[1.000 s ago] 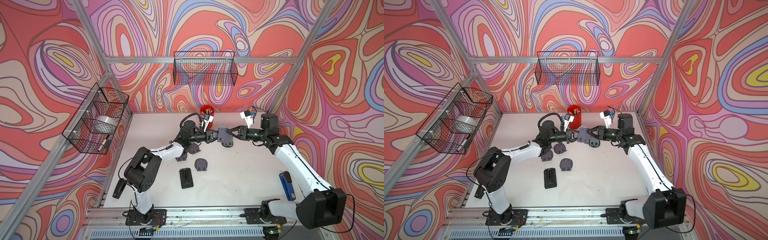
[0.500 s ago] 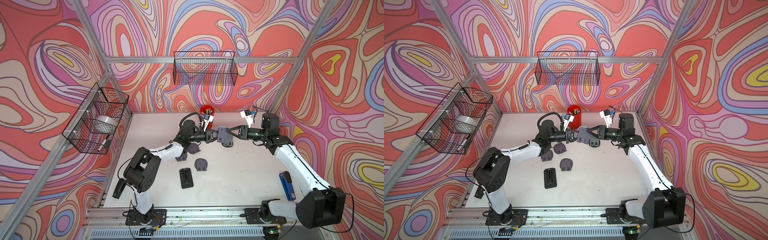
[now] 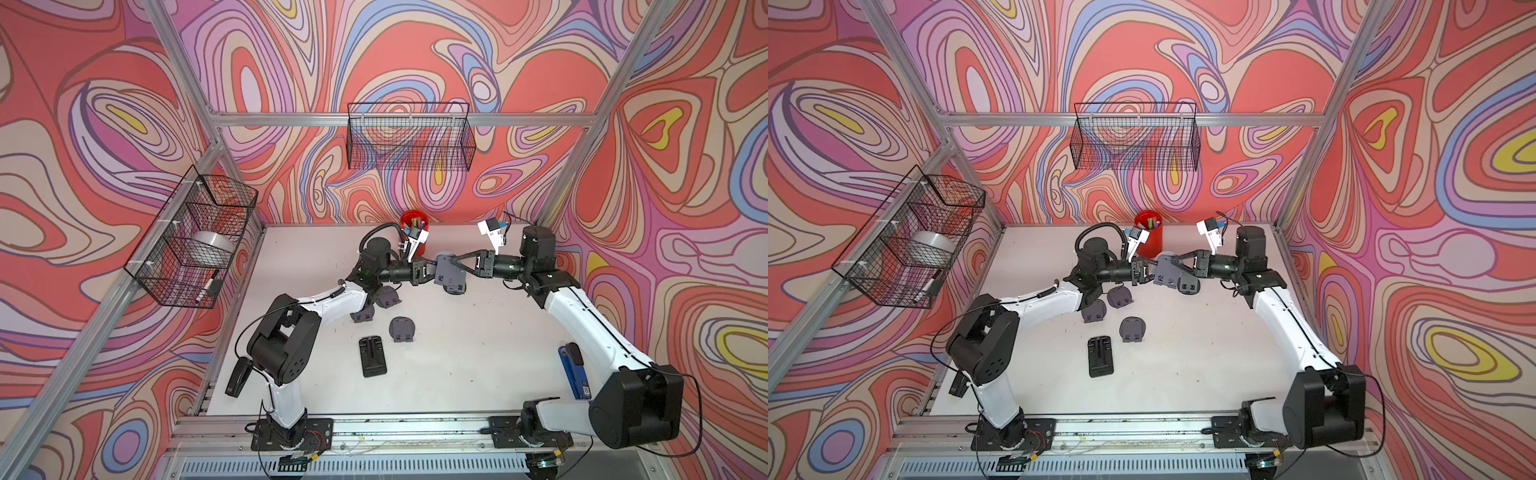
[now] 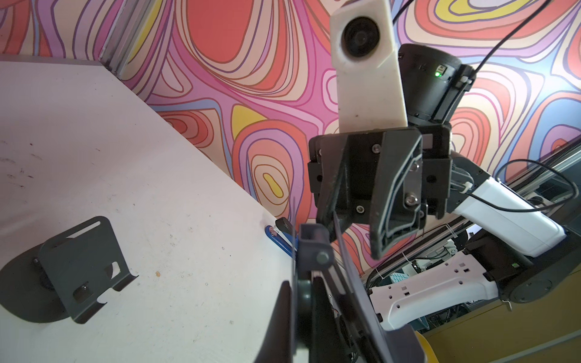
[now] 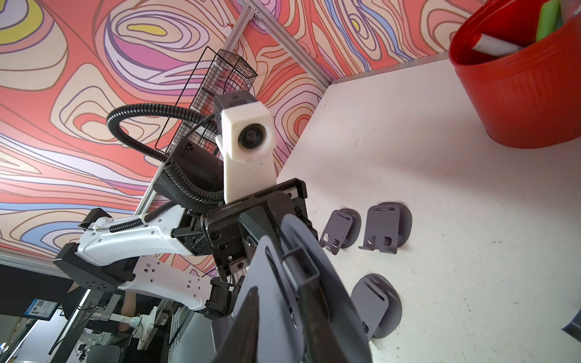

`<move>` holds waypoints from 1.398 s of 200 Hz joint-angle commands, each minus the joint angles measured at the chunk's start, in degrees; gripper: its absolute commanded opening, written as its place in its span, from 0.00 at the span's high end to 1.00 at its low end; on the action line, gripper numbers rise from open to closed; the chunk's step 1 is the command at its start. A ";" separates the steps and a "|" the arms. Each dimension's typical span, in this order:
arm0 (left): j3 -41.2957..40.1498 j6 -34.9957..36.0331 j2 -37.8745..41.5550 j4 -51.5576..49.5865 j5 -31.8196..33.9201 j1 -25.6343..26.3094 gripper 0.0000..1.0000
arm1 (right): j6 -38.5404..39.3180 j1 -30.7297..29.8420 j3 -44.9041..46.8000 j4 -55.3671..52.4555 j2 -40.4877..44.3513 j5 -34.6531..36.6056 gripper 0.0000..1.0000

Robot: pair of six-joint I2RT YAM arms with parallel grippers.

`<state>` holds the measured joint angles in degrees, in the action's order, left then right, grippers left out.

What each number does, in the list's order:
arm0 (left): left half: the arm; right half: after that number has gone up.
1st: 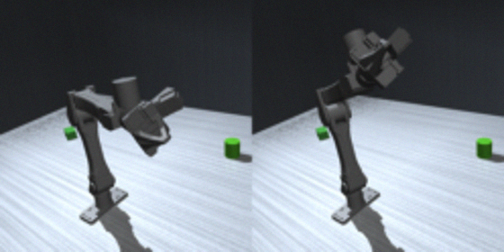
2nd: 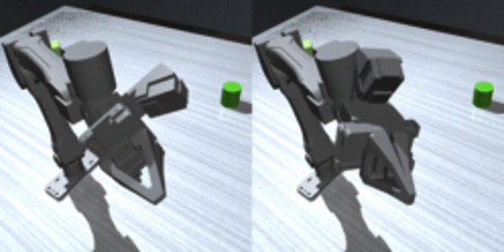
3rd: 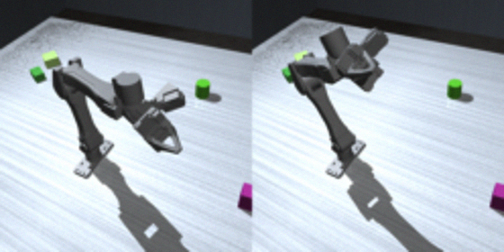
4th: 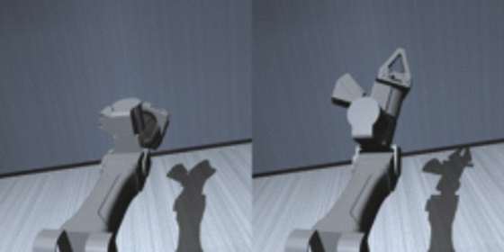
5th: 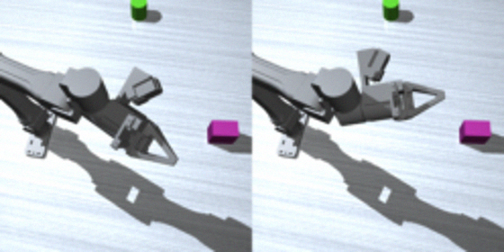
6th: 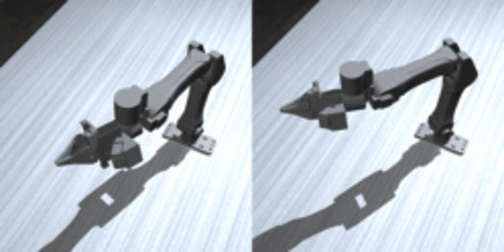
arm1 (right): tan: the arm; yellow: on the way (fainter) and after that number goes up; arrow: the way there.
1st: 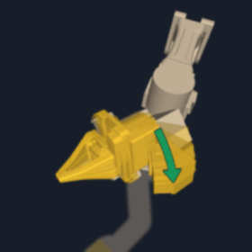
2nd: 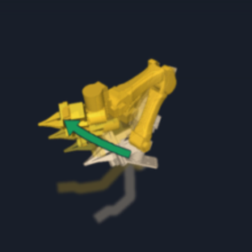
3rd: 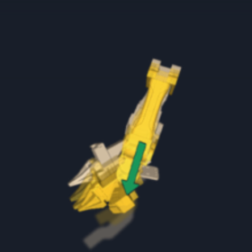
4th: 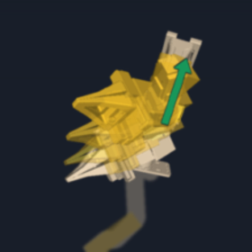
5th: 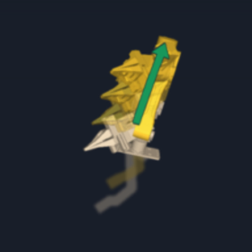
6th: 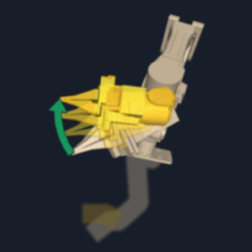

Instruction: Open the phone stand

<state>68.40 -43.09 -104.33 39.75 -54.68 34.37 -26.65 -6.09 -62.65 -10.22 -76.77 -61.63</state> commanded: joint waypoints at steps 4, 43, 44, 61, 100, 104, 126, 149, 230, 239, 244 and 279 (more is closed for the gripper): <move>2.32 2.13 0.89 -4.13 -1.15 0.81 1.00 | 0.20 -2.30 0.01 3.13 -0.62 -4.82 0.76; 3.20 4.44 1.07 -9.69 -0.18 0.83 1.00 | 0.95 -4.09 -1.57 2.92 -1.33 -5.26 0.79; 3.22 4.56 1.02 -9.82 -0.13 0.81 1.00 | 0.97 -4.14 -1.58 2.92 -1.35 -5.26 0.79; 3.41 4.98 0.72 -11.48 0.18 0.72 1.00 | 1.81 -4.63 -2.12 2.06 -1.04 -5.17 0.83; 3.82 5.16 0.21 -14.50 0.93 0.27 1.00 | 4.95 -4.90 -2.91 -1.80 0.04 -4.64 0.95; 3.89 5.10 0.13 -14.72 0.95 0.25 1.00 | 5.30 -4.90 -2.85 -2.04 0.27 -4.60 0.97; 4.33 4.69 -0.35 -15.91 0.82 -0.26 1.00 | 7.32 -5.15 -2.83 -3.34 1.76 -3.79 1.00; 4.35 3.35 -0.74 -15.59 0.67 -0.70 1.00 | 9.09 -5.39 -3.08 -4.42 2.90 -3.11 1.00; 3.89 -1.25 -2.00 -14.49 -0.32 -2.24 1.00 | 20.84 -9.85 -6.19 -14.40 5.04 -0.97 1.00; 3.76 -1.70 -2.10 -14.26 -0.39 -2.42 1.00 | 21.97 -10.23 -6.55 -15.46 5.44 -0.42 1.00; 3.67 -1.89 -2.16 -14.32 -0.41 -2.46 1.00 | 22.63 -10.47 -6.83 -16.25 5.65 -0.07 1.00; 3.67 -2.44 -2.34 -14.74 -0.67 -2.87 1.00 | 26.81 -12.50 -9.57 -23.22 6.18 4.87 1.00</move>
<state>71.40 -43.29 -104.03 27.03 -64.20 31.66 -3.75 -13.65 -68.86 -25.30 -72.58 -52.77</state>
